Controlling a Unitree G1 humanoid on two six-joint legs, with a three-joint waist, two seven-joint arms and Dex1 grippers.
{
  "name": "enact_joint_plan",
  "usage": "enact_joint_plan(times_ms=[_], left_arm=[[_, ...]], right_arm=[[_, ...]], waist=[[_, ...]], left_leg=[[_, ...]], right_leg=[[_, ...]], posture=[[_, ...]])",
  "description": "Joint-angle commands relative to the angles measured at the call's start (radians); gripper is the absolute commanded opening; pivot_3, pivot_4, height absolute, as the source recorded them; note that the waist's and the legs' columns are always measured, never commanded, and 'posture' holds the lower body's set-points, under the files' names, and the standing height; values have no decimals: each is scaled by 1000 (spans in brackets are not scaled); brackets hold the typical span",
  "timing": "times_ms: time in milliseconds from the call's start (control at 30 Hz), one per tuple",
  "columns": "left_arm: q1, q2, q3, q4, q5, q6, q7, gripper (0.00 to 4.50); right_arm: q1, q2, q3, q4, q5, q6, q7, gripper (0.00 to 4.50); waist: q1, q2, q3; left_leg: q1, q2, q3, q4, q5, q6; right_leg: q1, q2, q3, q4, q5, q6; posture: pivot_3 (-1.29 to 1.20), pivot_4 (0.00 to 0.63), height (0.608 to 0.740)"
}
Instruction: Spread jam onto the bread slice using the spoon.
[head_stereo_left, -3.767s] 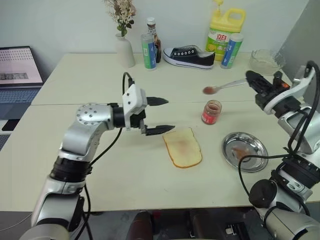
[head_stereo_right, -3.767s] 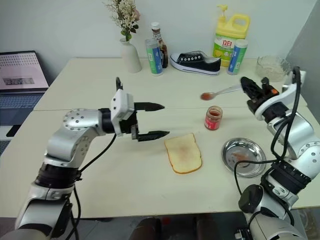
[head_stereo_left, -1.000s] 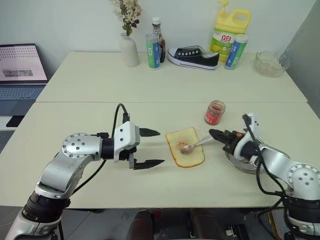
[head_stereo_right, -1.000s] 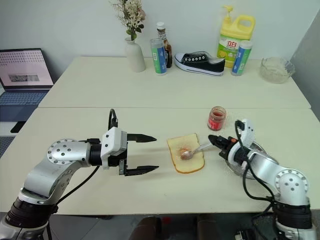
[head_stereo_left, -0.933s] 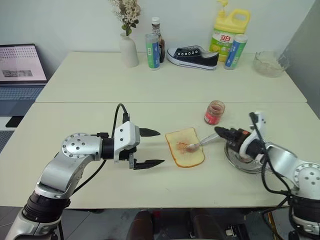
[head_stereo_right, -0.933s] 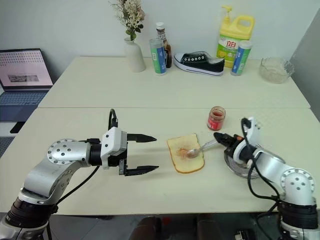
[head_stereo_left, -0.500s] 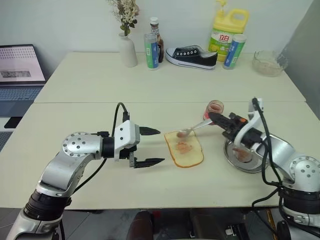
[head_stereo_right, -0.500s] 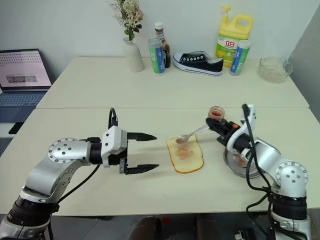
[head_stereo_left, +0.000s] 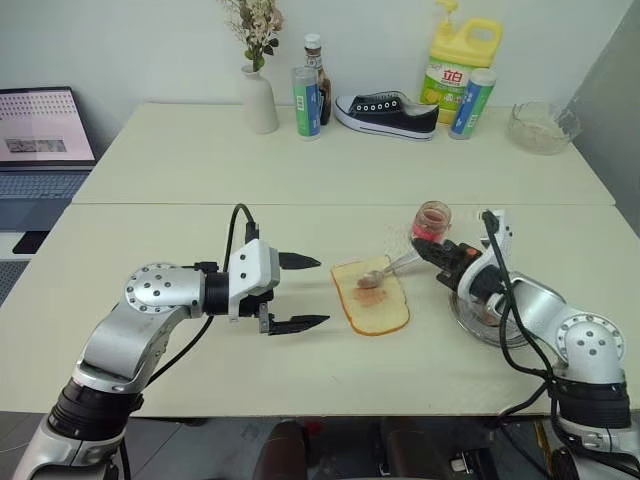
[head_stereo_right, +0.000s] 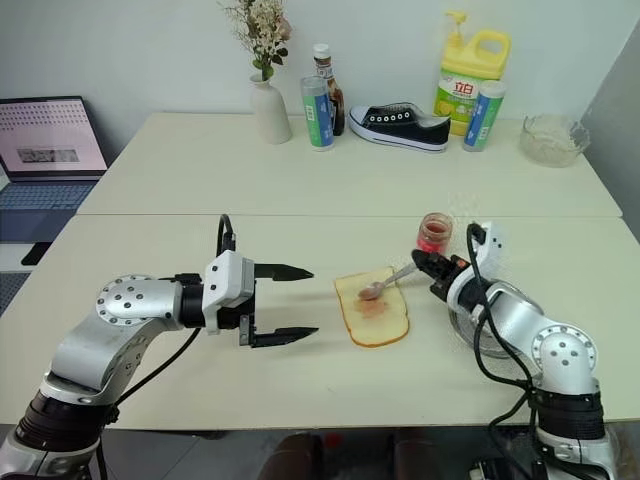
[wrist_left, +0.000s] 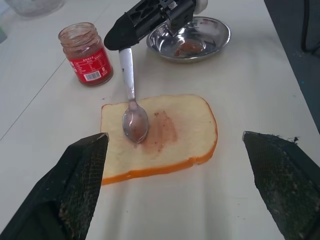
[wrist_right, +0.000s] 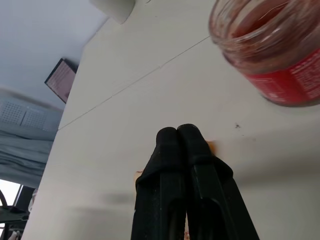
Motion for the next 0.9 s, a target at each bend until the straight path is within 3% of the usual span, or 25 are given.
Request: enact_joint_plan(times_ms=[33,167,433,700,900], left_arm=[[-26,-6,2,-8,-4,-7,-1,4500],[-49,-15,-12,15,3,-14,-10,4500],[-75,-23,-28,26,3,-15,-15,4500],[-61,-16,-21,4,0,-6,-8,4500],[-40,-4,-9,-13,-5,-3,-4,4500]], right_arm=[[13,-56,-73,-40,37,14,35,35],[13,-93,-98,-59,78,25,33,35],[-38,-24,-40,-108,133,-3,-34,35],[-17,40,63,-61,-76,-16,28,35],[-20,7,9,-18,-141,-4,90,35]], waist=[[0,0,0],[-1,0,0],[-4,0,0],[-2,0,0],[-2,0,0]], left_leg=[[0,0,0,0,0,0],[0,0,0,0,0,0],[1,1,0,0,0,0],[0,0,0,0,0,0],[0,0,0,0,0,0]], right_leg=[[0,0,0,0,0,0],[0,0,0,0,0,0],[0,1,0,1,0,0],[0,0,0,1,0,0],[0,0,0,1,0,0]], posture=[[0,150,740],[0,150,740],[0,150,740],[0,150,740],[0,150,740]])
